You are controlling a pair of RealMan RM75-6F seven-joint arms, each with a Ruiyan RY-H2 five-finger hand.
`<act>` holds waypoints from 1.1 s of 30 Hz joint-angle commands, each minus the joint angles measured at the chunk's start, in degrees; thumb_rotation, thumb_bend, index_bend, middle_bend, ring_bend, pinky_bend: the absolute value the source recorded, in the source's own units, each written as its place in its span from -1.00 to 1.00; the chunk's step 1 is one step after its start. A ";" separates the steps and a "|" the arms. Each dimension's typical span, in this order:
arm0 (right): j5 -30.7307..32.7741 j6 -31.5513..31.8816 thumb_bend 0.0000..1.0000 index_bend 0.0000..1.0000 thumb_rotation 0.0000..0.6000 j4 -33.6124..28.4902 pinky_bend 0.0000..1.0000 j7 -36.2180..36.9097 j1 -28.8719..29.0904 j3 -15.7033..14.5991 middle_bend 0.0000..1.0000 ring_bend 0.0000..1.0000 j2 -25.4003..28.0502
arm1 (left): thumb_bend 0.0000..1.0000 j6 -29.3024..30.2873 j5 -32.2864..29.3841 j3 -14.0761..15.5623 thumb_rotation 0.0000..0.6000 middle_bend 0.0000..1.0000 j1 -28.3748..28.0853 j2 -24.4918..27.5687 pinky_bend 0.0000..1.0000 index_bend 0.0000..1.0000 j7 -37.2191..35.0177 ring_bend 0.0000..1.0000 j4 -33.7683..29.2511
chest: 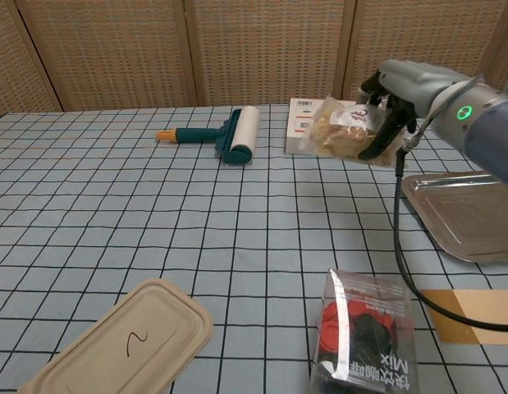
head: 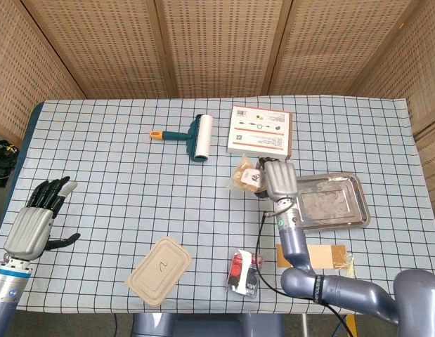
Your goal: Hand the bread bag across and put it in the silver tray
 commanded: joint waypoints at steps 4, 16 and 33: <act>0.87 1.03 -0.77 0.22 1.00 -3.30 0.32 5.77 -8.12 -0.38 0.01 -0.03 10.24 | -0.94 0.15 0.69 -0.10 1.00 -1.00 0.45 0.07 -1.00 -1.00 0.79 -1.00 -0.48; -1.79 -4.11 -0.79 0.16 1.00 1.68 0.19 16.53 -15.11 -5.95 -0.10 -0.10 13.06 | -0.94 0.12 1.44 -0.21 1.00 -1.00 1.16 -0.29 -1.00 -1.00 3.02 -1.00 -1.29; -5.28 -1.09 -0.82 -0.84 1.00 -1.65 -1.00 17.25 -18.18 -6.92 -1.00 -1.00 15.97 | -0.94 0.06 1.68 -0.84 1.00 -1.00 1.85 -0.16 -1.00 -1.00 2.59 -1.00 -1.35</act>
